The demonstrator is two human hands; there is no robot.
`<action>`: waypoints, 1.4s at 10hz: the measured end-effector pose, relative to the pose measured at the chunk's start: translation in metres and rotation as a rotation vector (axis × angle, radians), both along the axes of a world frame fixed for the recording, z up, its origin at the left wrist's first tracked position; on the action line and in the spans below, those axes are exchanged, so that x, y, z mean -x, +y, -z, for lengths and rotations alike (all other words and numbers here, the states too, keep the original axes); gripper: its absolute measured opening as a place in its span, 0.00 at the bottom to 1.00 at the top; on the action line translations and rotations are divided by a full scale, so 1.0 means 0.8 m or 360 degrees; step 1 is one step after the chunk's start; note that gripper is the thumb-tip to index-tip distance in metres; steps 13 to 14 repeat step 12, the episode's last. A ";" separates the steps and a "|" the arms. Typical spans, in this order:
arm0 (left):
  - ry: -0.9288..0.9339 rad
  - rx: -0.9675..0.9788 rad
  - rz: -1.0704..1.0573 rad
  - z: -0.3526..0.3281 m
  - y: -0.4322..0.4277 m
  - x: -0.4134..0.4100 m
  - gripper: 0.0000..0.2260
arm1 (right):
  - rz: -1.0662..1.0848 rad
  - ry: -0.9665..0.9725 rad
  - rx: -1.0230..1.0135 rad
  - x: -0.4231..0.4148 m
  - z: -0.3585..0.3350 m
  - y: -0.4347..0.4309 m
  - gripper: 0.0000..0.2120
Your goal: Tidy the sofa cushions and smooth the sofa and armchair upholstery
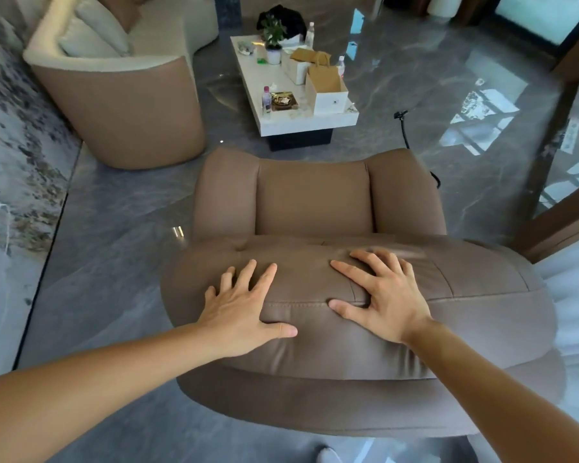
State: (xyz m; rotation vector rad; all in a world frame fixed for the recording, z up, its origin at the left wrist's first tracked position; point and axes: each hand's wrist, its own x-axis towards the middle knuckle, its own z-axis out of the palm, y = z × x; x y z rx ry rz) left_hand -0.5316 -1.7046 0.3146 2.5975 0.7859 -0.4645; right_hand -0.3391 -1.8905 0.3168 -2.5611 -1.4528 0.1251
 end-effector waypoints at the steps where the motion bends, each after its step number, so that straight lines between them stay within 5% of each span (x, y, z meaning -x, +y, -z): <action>1: 0.0000 0.0014 -0.0095 0.000 -0.025 -0.021 0.52 | -0.0055 -0.0002 -0.0018 -0.028 0.000 -0.014 0.36; 5: 0.0018 0.0210 -0.0455 -0.014 -0.129 -0.098 0.54 | -0.0303 0.0008 -0.0055 -0.125 0.000 -0.082 0.35; 10: -0.0019 0.0295 -0.0489 -0.023 -0.176 -0.092 0.55 | -0.0368 -0.0003 0.0086 -0.138 0.001 -0.120 0.38; 11: -0.0123 0.0252 -0.0463 -0.033 -0.173 -0.075 0.45 | -0.0385 0.0066 0.0211 -0.140 -0.010 -0.117 0.40; 12: -0.0210 -0.0018 -0.0479 -0.041 -0.161 -0.047 0.23 | -0.0339 0.0160 0.0354 -0.133 -0.027 -0.102 0.38; 14: -0.0210 -0.0018 -0.0479 -0.041 -0.161 -0.047 0.23 | -0.0339 0.0160 0.0354 -0.133 -0.027 -0.102 0.38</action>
